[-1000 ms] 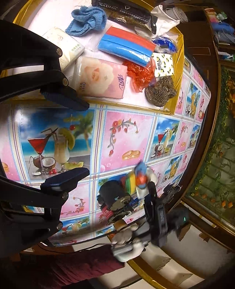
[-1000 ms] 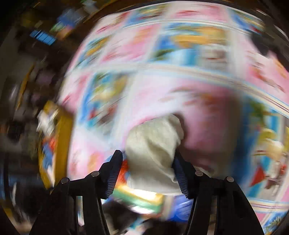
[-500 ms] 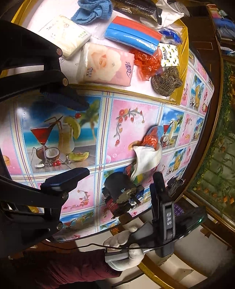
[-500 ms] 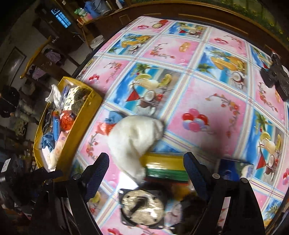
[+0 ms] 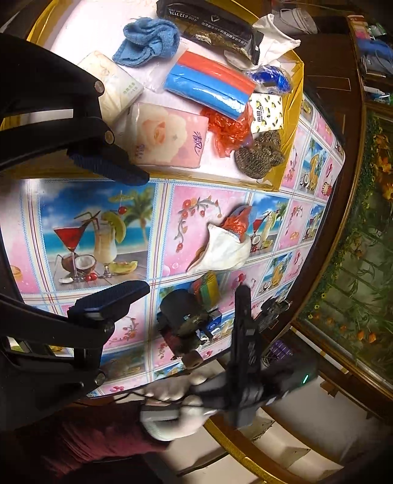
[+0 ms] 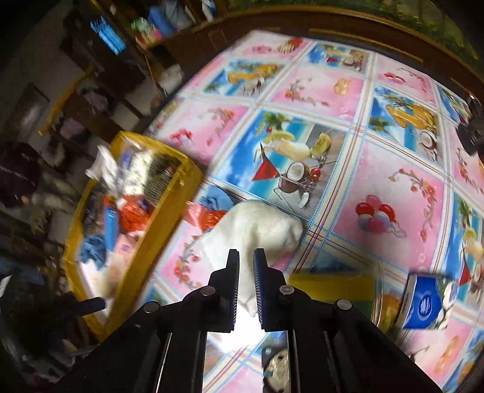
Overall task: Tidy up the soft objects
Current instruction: 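Grasp the blue knitted cloth with red bag with the left gripper while the right lifts the white cloth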
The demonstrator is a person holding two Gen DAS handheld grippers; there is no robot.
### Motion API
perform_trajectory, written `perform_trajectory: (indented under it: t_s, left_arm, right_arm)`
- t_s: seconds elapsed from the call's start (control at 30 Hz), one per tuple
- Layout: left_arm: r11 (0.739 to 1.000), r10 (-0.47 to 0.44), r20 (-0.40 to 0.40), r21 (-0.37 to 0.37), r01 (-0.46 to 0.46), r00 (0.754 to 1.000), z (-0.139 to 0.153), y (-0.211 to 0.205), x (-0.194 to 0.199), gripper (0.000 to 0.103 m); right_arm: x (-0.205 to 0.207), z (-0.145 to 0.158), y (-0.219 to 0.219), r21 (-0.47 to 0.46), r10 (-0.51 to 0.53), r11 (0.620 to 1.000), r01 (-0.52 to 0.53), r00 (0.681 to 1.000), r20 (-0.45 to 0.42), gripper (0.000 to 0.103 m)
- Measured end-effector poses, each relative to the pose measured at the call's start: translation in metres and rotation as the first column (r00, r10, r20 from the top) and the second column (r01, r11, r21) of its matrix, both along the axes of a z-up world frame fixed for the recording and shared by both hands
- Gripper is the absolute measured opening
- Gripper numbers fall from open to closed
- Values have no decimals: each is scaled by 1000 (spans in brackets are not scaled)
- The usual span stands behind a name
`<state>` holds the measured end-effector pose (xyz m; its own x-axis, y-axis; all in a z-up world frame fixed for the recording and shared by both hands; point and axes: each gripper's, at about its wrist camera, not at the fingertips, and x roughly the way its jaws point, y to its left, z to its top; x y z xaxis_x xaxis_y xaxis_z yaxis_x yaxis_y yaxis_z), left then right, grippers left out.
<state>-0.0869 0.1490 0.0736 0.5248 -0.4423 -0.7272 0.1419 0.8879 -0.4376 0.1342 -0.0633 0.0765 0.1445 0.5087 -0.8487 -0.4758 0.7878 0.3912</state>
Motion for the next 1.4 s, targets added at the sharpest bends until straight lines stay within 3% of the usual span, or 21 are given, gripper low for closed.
perform_trajectory:
  t_s: [0.13, 0.17, 0.27, 0.37, 0.5, 0.67, 0.73, 0.77, 0.87, 1.03, 1.23, 1.4]
  left_arm:
    - [999, 5, -3, 33, -5, 1000, 2, -19, 18, 64]
    - [999, 5, -8, 44, -4, 1000, 2, -25, 25, 64]
    - [999, 29, -27, 18, -28, 999, 7, -32, 38, 64]
    - [999, 53, -13, -10, -53, 999, 16, -33, 36, 64]
    - [997, 72, -12, 3, -72, 997, 18, -28, 30, 64]
    - [996, 86, -20, -7, -86, 996, 15, -14, 26, 64]
    - [996, 85, -17, -14, -85, 996, 14, -9, 26, 64]
    - [996, 84, -15, -18, -85, 996, 13, -8, 26, 64]
    - [996, 82, -21, -29, -83, 996, 11, -7, 31, 64]
    - [997, 71, -17, 4, -71, 997, 9, -23, 51, 64]
    - [994, 85, -28, 72, -83, 996, -3, -50, 105, 64]
    - [983, 94, -87, 164, -79, 992, -29, -73, 156, 64]
  right_arm:
    - [-24, 15, -49, 131, -127, 985, 116, 988, 82, 10]
    - [-27, 13, -59, 150, -163, 978, 147, 982, 95, 16]
    - [-22, 1, -64, 144, -185, 973, 180, 982, 24, 52]
    - [-5, -1, -37, 95, -134, 986, 137, 990, -38, 69]
    - [25, -17, 20, -149, -113, 984, 101, 991, -72, 68]
    - [44, -57, 60, -286, -133, 955, 80, 977, -169, 58]
    - [43, -59, 63, -257, -128, 963, 83, 978, -167, 35]
    - [40, -55, 64, -252, -118, 965, 78, 982, -148, 16]
    - [32, -35, 53, -195, -102, 977, 83, 990, -93, 14]
    - [4, -6, -1, -16, -145, 989, 145, 988, -47, 14]
    - [-39, 3, -96, 194, -262, 945, 264, 964, -39, 14]
    - [-67, 7, -152, 263, -297, 919, 295, 954, -34, 14]
